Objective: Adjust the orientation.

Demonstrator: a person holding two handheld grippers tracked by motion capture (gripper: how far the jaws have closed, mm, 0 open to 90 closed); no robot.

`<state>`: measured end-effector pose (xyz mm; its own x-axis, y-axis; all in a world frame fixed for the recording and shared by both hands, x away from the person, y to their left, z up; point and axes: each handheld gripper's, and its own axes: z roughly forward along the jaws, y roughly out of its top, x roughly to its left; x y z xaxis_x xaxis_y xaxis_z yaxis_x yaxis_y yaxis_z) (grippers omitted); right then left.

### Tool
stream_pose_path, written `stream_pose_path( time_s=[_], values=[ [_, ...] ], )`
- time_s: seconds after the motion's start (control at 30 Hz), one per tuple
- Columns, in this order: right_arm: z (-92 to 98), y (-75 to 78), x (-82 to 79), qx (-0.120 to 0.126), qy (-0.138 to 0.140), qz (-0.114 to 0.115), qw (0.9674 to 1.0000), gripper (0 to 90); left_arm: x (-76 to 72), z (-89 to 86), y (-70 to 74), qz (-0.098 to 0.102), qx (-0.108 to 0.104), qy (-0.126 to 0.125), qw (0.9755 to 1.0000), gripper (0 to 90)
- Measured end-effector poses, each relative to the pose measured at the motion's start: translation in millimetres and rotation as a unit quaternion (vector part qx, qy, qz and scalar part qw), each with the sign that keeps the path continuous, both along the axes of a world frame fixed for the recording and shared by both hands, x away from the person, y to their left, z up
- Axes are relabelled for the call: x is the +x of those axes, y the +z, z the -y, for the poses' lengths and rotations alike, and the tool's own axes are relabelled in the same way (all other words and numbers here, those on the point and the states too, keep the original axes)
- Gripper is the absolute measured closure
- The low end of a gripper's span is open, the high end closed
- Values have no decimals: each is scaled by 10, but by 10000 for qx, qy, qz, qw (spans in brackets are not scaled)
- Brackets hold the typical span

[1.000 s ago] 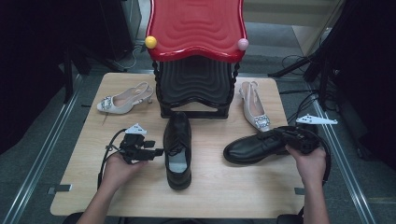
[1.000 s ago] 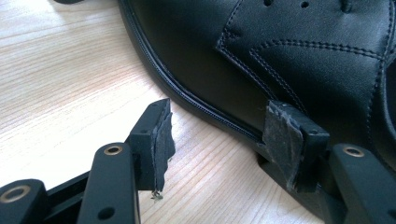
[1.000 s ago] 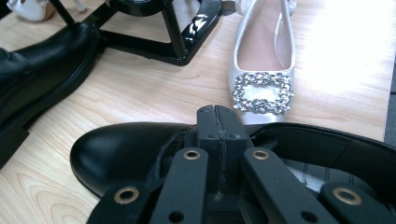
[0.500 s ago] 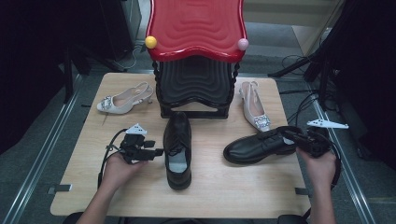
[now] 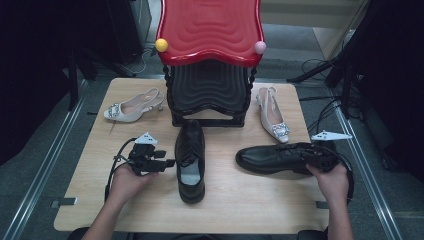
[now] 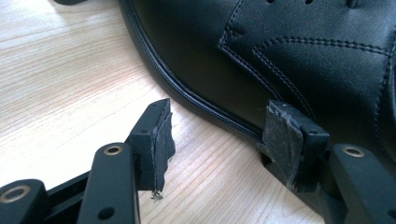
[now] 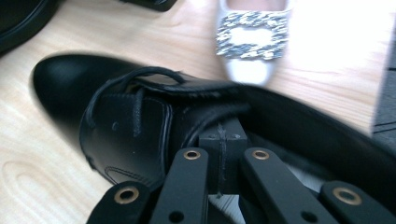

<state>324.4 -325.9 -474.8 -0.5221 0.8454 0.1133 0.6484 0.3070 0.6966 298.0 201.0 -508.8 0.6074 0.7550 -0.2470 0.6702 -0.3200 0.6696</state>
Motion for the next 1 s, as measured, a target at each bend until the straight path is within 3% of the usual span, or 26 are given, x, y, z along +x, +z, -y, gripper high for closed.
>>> stream_pose_path(
  time_s=[0.1,0.53,1.0],
  values=[
    [-49,7,-22,-18,-21,1,10000,900,1,-10,4,-14,-33,7,10000,424],
    [-91,12,-85,449,-74,-123,9989,900,3,-15,6,6,-41,15,10000,424],
    [-163,-3,-110,516,-167,-119,9985,900,13,-7,1,41,-42,24,10000,425]
  ],
)
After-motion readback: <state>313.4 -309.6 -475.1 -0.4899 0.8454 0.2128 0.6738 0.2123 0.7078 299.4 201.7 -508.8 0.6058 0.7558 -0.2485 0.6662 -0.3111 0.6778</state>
